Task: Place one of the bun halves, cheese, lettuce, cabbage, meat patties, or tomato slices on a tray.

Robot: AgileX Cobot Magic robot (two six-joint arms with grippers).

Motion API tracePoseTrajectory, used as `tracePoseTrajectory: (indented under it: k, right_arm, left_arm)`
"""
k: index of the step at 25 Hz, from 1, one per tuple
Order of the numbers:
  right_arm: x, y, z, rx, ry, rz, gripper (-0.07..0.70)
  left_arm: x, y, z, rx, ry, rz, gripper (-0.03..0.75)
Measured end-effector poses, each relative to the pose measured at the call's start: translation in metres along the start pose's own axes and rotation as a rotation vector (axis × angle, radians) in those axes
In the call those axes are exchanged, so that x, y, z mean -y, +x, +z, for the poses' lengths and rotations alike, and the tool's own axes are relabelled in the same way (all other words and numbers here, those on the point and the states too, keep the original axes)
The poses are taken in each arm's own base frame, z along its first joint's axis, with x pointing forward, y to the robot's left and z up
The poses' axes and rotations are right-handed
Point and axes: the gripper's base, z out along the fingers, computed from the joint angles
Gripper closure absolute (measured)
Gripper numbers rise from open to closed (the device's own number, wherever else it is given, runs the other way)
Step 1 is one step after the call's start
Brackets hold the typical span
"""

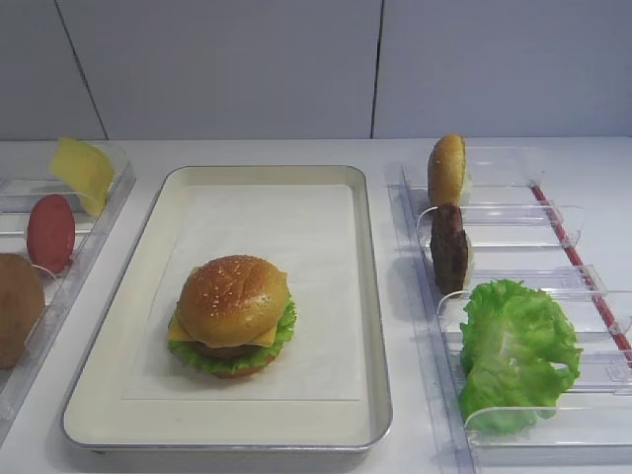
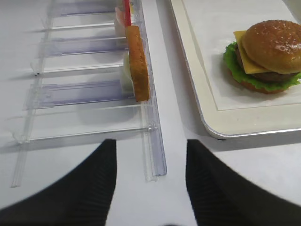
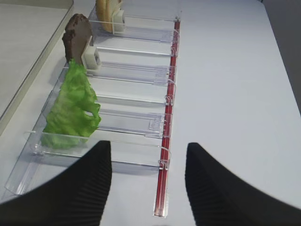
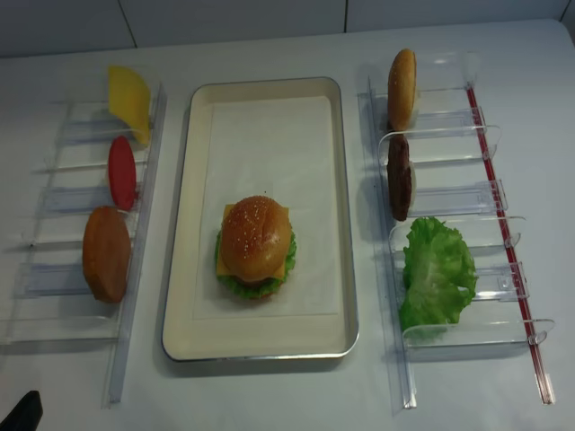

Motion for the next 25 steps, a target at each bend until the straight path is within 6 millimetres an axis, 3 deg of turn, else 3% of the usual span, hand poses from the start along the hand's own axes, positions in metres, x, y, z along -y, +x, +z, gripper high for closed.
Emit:
tracePoseTrajectory:
  k: [25]
  right_arm:
    - [0.0, 0.0, 0.0, 0.0, 0.0, 0.0, 0.261]
  left_arm:
    - [0.0, 0.0, 0.0, 0.0, 0.0, 0.0, 0.398]
